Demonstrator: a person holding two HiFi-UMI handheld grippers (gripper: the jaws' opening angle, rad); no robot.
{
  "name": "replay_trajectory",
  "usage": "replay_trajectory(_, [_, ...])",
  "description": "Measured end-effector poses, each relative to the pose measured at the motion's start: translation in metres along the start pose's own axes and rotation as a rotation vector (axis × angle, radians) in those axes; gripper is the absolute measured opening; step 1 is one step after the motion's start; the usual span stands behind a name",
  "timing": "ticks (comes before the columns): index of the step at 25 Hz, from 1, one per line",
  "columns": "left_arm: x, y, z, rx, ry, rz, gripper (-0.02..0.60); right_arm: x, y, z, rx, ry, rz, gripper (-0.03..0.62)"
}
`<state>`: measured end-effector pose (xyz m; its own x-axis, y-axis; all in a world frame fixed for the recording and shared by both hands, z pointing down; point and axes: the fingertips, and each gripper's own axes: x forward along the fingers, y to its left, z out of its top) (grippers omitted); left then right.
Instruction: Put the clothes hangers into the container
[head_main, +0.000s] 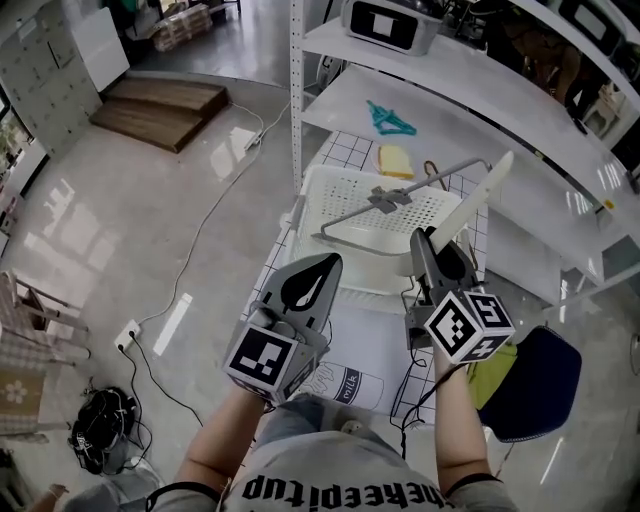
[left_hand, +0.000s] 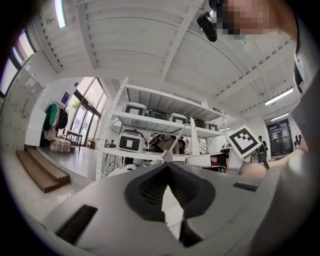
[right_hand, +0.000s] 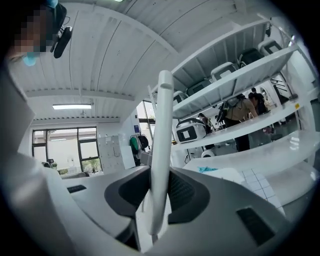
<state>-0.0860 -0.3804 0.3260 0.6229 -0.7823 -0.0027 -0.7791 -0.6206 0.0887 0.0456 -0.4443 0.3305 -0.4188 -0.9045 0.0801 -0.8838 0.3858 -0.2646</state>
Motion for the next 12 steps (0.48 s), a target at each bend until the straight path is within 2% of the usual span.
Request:
replay_trajectory(4, [0.004, 0.004, -0.003, -0.006, 0.001, -0.003, 0.014, 0.007, -0.002, -0.006, -0.036, 0.038, -0.019, 0.134])
replay_trajectory(8, [0.009, 0.007, -0.005, 0.009, -0.021, -0.005, 0.014, 0.004, -0.003, 0.014, -0.122, -0.02, -0.051, 0.185])
replay_trajectory(12, [0.012, 0.003, -0.003, -0.008, -0.012, -0.013, 0.014, 0.0, 0.001, 0.032, -0.167, -0.059, -0.044, 0.187])
